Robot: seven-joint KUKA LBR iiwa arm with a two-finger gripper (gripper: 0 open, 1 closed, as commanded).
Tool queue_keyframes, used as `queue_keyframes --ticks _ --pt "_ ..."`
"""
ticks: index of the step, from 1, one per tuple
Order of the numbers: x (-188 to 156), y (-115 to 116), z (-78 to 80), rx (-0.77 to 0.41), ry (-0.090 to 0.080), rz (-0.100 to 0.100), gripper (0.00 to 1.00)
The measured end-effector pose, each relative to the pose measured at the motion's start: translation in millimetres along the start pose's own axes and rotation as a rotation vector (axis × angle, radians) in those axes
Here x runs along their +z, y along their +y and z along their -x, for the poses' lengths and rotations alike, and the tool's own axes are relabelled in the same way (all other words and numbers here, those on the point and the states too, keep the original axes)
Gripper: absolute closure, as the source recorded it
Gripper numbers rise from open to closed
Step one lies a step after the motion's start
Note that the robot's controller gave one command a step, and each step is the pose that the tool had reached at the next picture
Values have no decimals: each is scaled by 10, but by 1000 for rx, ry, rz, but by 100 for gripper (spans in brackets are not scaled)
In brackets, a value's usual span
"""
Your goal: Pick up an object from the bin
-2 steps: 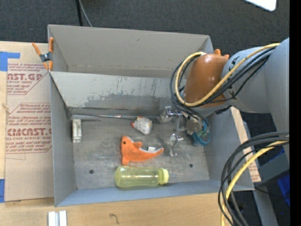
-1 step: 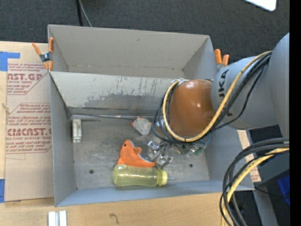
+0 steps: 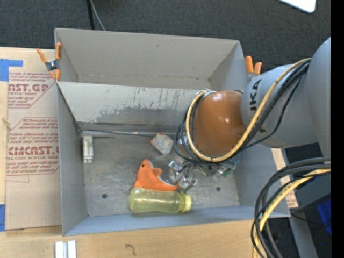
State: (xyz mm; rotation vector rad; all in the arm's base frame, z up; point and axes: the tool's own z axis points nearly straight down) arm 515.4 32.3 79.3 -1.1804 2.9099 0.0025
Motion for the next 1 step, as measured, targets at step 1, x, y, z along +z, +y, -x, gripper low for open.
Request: queue_keyframes --ticks 1 --pt "-1600 -109 95 26 -4 -4 100"
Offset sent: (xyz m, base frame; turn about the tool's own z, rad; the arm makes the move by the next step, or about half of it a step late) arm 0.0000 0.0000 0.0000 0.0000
